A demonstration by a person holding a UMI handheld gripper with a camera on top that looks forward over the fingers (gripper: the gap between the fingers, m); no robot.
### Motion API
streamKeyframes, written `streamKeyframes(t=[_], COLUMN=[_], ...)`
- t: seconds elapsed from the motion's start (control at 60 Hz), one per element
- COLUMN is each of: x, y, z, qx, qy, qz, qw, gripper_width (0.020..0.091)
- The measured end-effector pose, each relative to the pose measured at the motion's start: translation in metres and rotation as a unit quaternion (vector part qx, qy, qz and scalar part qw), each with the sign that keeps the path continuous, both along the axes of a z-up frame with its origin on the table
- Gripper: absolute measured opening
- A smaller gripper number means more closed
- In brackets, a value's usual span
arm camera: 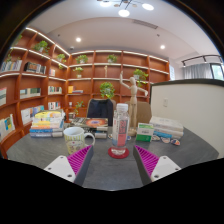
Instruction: Pour water
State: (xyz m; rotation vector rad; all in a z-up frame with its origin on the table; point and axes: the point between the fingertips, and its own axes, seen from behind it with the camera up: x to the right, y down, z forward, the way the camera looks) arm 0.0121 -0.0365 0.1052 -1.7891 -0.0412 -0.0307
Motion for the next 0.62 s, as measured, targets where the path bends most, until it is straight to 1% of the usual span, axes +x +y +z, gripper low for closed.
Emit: streamKeyframes(t=[0.067,0.267,0.417,0.617], x=[-0.004,-0.001,0.006,0.015], y=[-0.016,-0.051,-0.065,-0.075], z=[0.0,0.014,0.02,0.028], qx=[-0.003,0.007,0.013,0.026], qy=[0.003,0.027,0.029,0.042], qz=[0.0,-0.019,-0.028,-0.051], qw=[1.0,0.999,0.999,0.997], gripper_width=[0.0849,0.085,0.0851,0.085])
